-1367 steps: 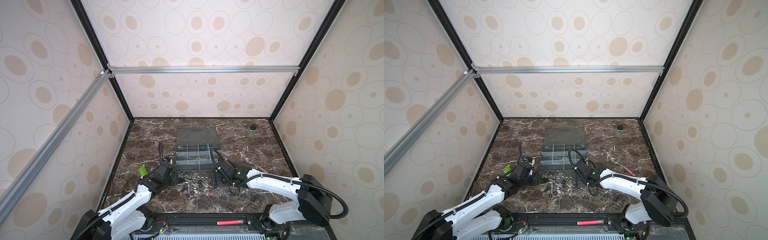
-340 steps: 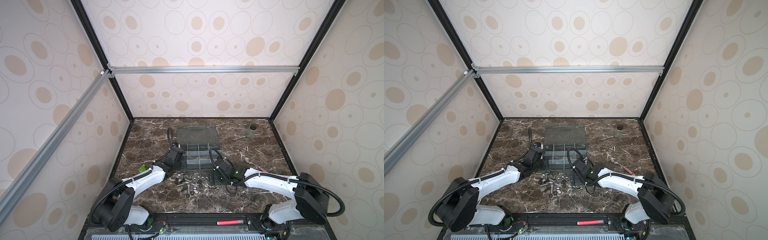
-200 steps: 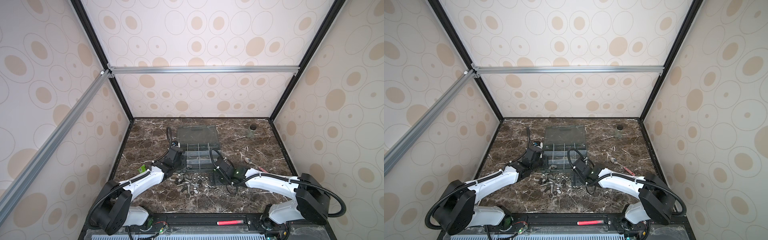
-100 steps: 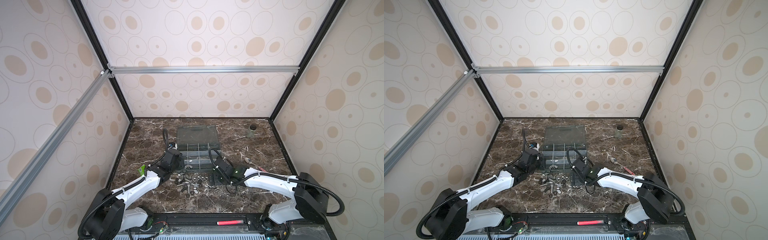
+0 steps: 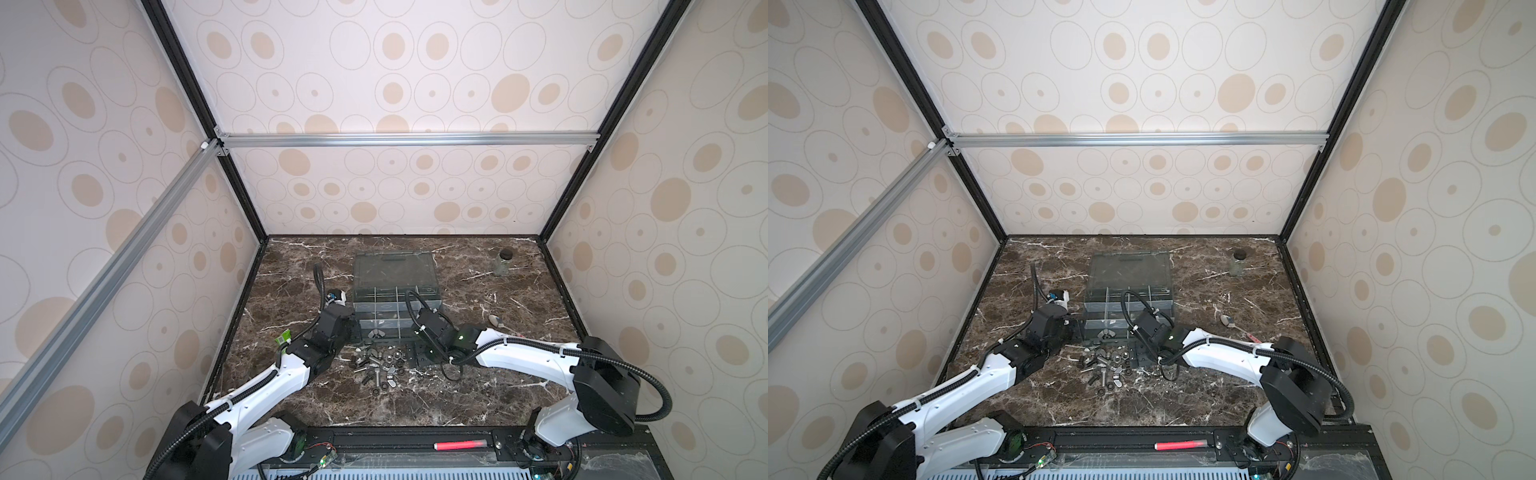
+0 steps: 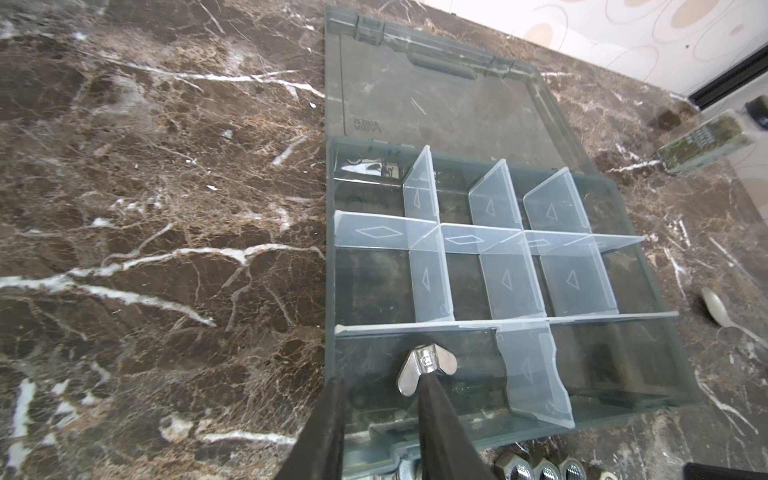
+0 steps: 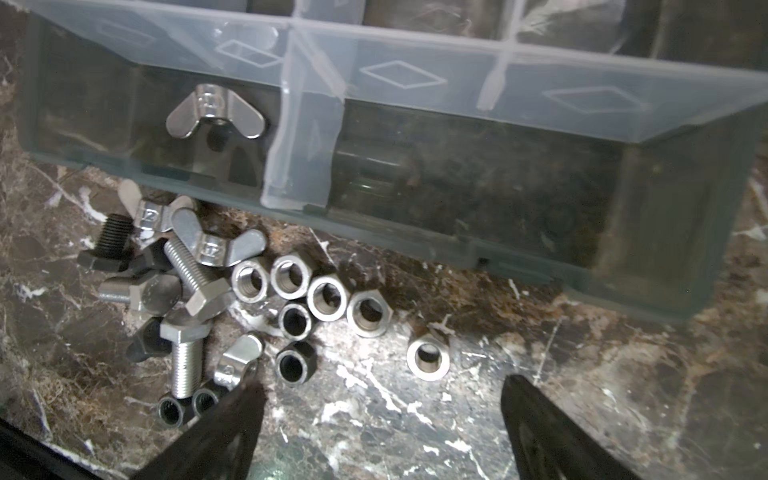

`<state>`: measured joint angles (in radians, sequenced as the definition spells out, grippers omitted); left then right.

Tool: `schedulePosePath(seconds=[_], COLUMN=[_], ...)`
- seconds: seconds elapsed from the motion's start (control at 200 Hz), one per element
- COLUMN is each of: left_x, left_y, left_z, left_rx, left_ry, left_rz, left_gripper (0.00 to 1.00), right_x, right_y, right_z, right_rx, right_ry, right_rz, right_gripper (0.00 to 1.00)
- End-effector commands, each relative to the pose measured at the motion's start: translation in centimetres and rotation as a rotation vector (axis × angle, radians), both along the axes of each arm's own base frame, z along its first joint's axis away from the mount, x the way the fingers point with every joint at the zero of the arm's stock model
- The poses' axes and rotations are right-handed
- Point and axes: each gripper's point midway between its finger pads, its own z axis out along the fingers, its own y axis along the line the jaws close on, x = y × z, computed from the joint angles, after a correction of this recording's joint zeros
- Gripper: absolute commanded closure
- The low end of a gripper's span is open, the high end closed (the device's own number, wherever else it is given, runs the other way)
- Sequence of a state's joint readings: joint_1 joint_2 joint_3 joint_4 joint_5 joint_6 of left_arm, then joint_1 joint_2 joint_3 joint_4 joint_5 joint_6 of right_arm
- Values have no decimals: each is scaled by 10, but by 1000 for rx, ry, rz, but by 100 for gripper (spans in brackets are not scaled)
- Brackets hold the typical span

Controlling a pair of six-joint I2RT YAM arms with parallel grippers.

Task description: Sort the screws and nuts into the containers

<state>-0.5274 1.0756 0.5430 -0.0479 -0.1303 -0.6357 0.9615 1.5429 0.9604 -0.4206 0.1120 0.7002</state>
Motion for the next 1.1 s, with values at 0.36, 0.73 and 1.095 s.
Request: schedulePosePath(seconds=[0.36,0.73,1.095], left_x=[-15,-24,-27], left_y=[39,52,54], left_z=[2,0,-3], left_rx=[-25,-40,-54], left_ry=[4,5,15], left_rz=[110,138,144], left_gripper=[67,67,67], right_x=[4,4,9], right_y=[94,139,163], right_z=[11,-4,-20], right_rx=[-40,-36,-41], right_ry=[-66,-49,-34], right_rz=[324,490,555], right_gripper=[17,37,56])
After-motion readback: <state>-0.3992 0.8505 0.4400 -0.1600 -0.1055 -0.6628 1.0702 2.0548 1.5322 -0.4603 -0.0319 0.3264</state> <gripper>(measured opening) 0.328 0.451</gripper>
